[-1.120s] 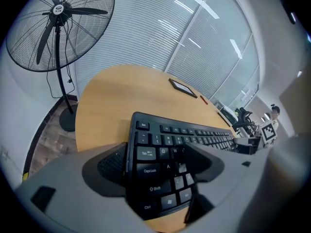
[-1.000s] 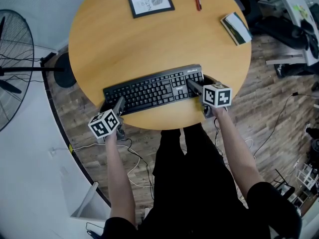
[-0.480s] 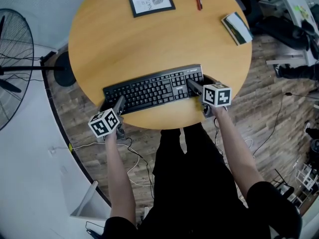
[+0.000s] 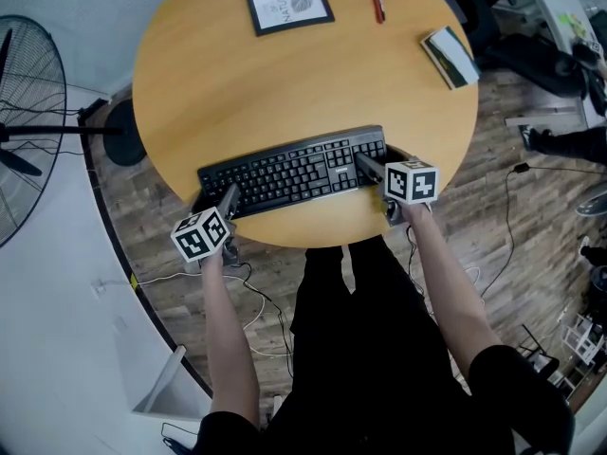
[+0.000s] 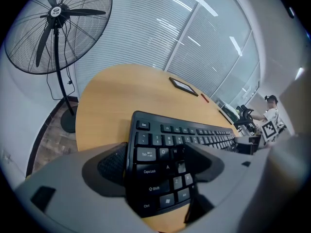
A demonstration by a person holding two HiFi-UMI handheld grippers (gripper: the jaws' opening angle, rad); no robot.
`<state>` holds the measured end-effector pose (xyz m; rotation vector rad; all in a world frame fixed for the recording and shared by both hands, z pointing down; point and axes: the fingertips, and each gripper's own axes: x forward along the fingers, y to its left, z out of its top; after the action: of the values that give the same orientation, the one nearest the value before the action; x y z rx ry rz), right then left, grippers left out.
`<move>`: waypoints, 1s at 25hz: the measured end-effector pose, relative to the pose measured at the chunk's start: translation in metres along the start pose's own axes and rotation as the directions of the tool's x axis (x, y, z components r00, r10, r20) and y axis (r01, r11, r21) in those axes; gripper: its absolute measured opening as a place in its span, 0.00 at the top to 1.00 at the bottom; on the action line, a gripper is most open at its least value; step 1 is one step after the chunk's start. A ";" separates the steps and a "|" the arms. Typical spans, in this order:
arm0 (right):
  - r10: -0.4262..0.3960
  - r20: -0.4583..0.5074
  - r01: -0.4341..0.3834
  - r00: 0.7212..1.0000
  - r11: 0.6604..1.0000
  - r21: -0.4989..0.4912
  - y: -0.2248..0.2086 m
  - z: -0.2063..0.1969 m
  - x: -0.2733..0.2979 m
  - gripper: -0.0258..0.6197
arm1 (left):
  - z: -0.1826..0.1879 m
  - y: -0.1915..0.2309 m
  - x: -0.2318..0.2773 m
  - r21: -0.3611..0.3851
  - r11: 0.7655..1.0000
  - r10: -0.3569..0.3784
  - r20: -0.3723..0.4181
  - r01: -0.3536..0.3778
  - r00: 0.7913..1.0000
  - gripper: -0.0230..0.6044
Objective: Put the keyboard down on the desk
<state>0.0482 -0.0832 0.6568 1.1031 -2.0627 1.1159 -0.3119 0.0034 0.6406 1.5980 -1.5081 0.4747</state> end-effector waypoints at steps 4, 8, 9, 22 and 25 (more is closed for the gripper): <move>-0.001 -0.019 0.001 1.000 1.000 0.001 0.003 0.004 0.000 0.45 | 0.001 0.000 0.000 0.008 1.000 0.003 -0.013 -0.003 1.000 0.41; -0.018 -0.038 0.018 0.999 1.000 -0.005 0.001 0.006 0.000 0.44 | 0.001 0.000 0.000 0.012 1.000 0.008 -0.006 -0.008 1.000 0.41; -0.021 -0.039 0.020 0.999 1.000 -0.010 0.001 0.006 0.000 0.43 | 0.001 0.001 0.000 0.018 1.000 0.012 -0.004 -0.012 1.000 0.41; -0.095 -0.064 0.090 0.993 0.993 -0.072 0.003 0.010 -0.004 0.46 | 0.009 -0.003 -0.006 0.170 0.983 0.072 -0.020 -0.067 0.997 0.41; -0.116 -0.060 0.110 0.991 0.990 -0.090 0.004 0.008 -0.009 0.51 | 0.008 -0.003 -0.008 0.215 0.973 0.096 -0.036 -0.086 0.995 0.42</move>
<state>0.0489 -0.0856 0.6445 1.1115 -1.9542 0.9850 -0.3130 0.0015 0.6295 1.6724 -1.5423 0.7417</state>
